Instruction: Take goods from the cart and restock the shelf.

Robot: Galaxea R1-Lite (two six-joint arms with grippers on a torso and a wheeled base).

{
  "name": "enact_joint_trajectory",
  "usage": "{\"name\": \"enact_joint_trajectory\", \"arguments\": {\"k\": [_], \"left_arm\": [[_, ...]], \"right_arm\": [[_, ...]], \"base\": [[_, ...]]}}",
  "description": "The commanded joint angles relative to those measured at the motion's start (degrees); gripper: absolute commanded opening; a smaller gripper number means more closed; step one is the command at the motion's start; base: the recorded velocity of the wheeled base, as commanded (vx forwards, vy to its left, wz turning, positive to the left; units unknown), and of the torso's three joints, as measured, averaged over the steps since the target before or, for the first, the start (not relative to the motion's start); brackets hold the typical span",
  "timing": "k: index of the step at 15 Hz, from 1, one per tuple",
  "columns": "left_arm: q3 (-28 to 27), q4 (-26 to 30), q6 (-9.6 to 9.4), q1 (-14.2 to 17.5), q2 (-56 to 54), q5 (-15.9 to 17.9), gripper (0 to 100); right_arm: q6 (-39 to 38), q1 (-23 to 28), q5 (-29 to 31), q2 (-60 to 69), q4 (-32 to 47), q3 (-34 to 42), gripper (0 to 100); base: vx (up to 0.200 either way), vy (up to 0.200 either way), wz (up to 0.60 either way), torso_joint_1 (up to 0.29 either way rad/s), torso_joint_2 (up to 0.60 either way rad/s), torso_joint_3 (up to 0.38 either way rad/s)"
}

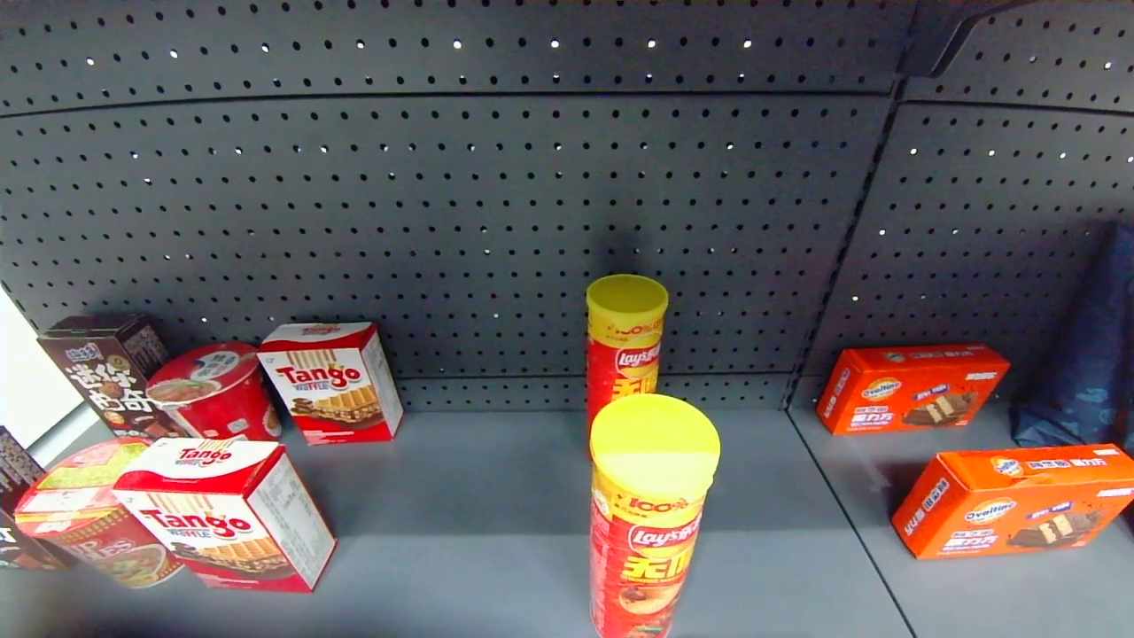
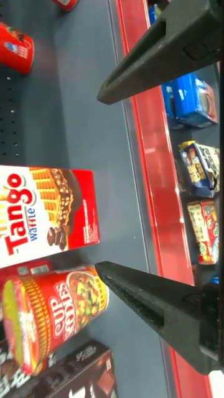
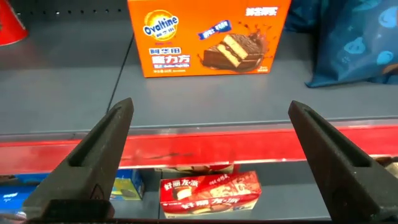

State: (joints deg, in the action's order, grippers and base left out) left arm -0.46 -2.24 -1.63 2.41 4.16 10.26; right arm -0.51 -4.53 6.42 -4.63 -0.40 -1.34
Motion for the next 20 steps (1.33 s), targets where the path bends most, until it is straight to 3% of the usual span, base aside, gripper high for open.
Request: {"name": "enact_joint_trajectory", "arguments": {"k": [1, 9, 11, 18, 20], "left_arm": [[0.02, -0.04, -0.04, 0.05, 0.24, 0.02, 100], [0.02, -0.04, 0.14, 0.05, 0.24, -0.07, 100], [0.02, -0.04, 0.23, 0.05, 0.24, -0.07, 100], [0.02, -0.22, 0.67, 0.05, 0.33, -0.33, 100], [0.11, -0.39, 0.84, 0.05, 0.33, -0.33, 100]], "right_arm": [[0.07, -0.04, 0.08, -0.29, -0.04, 0.02, 100], [0.07, -0.04, -0.01, -0.29, -0.04, 0.02, 100], [0.07, -0.04, -0.01, -0.29, -0.04, 0.02, 100], [0.07, -0.04, -0.01, -0.29, -0.04, 0.02, 100], [0.16, -0.04, -0.01, -0.29, -0.04, 0.02, 100]], "base": [[0.000, 0.000, 0.00, 0.000, 0.00, 0.000], [-0.025, 0.000, 0.00, 0.002, 0.00, -0.001], [-0.200, 0.000, 0.00, -0.012, 0.00, 0.005], [0.000, 0.000, 0.00, 0.000, 0.00, 0.000], [0.000, -0.200, 0.00, 0.002, 0.00, 0.000]]}}
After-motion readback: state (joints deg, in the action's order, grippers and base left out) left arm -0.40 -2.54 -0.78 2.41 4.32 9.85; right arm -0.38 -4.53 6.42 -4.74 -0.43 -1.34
